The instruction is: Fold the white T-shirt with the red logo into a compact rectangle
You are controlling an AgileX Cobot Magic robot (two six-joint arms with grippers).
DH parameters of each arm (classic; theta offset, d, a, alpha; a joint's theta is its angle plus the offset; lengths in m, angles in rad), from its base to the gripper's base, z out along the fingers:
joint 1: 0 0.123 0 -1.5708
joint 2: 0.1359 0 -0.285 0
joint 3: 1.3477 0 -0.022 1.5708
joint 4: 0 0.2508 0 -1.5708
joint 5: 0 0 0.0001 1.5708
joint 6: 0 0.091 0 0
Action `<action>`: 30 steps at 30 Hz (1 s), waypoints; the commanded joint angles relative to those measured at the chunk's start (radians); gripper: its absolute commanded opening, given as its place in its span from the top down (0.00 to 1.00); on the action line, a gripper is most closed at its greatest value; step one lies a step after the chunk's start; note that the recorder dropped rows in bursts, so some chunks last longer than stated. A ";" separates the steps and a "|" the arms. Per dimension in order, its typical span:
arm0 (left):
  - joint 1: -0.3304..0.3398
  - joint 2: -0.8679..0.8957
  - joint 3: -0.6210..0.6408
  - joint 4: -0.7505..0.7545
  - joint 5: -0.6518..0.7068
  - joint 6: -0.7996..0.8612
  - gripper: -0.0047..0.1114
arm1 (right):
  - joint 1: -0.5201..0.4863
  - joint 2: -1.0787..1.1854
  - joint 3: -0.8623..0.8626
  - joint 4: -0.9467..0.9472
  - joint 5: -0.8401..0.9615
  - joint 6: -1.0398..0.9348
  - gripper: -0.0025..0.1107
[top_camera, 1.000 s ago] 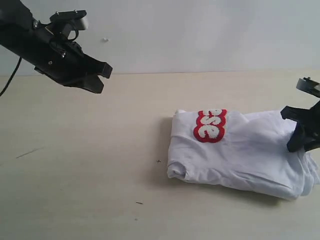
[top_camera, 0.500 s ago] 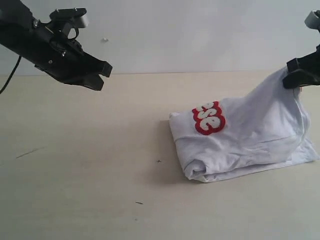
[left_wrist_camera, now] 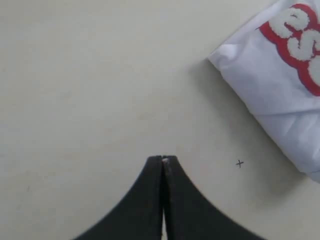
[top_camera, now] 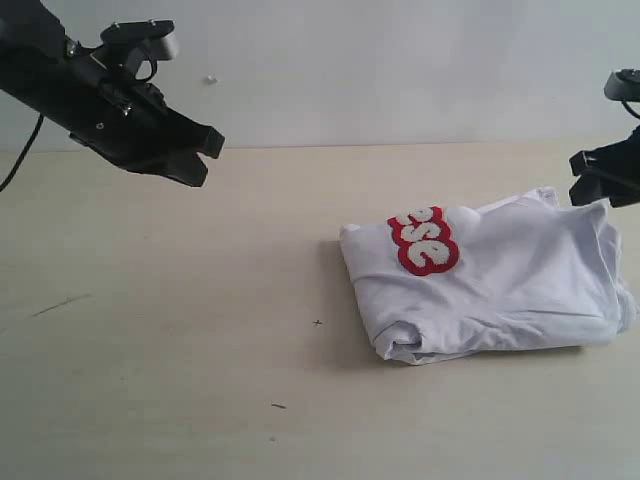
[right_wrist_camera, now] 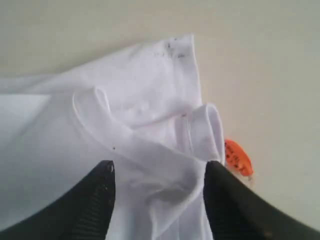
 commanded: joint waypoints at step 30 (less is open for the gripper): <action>0.004 -0.032 0.004 -0.031 0.043 0.107 0.96 | 0.147 0.009 -0.083 0.020 0.185 0.035 0.98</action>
